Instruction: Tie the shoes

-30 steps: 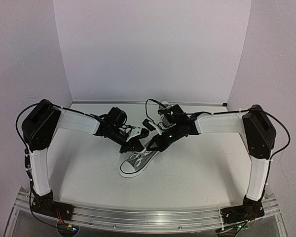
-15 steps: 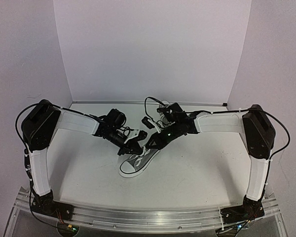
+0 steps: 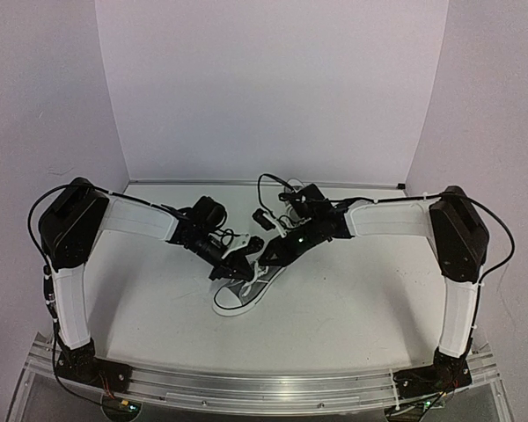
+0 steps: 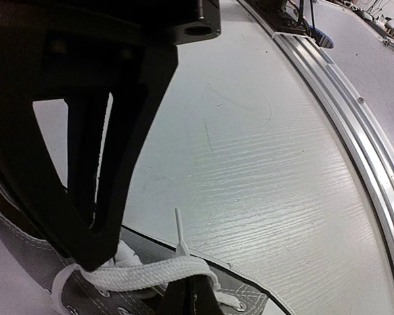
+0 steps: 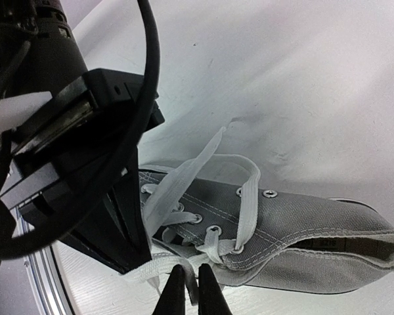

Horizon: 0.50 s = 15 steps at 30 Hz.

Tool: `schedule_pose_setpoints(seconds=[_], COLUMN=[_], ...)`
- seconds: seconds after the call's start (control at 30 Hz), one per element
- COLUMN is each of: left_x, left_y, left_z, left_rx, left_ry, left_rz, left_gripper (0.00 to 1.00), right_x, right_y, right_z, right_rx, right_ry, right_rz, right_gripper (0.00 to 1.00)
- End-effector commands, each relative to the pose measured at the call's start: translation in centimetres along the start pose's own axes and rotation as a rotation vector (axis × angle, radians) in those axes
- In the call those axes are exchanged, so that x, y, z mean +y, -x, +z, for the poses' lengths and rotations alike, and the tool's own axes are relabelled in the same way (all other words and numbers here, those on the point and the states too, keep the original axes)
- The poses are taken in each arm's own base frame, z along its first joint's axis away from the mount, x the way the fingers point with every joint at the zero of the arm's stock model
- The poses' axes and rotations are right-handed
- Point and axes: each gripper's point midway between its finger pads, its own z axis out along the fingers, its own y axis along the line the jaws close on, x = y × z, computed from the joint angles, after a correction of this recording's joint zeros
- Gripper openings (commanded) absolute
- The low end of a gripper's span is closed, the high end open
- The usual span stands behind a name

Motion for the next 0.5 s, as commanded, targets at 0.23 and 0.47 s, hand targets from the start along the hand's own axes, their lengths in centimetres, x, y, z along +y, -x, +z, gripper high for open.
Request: schedule_pose_setpoints(seconds=[0.23,0.47], left_x=[1.9,1.8], left_y=[1.9,1.7], left_z=[0.3,0.4], left_rx=[-0.066,-0.067], left_ry=[0.066,0.06], left_rz=[0.032,0.03], left_gripper=[0.0,0.0], right_x=[-0.7,-0.6], right_y=[-0.4,-2.6], right_z=[-3.2,-4.5], right_rx=[-0.034,-0.018], right_ry=[-0.002,0.009], right_rz=[0.12,0.149], right_gripper=[0.29,0.4])
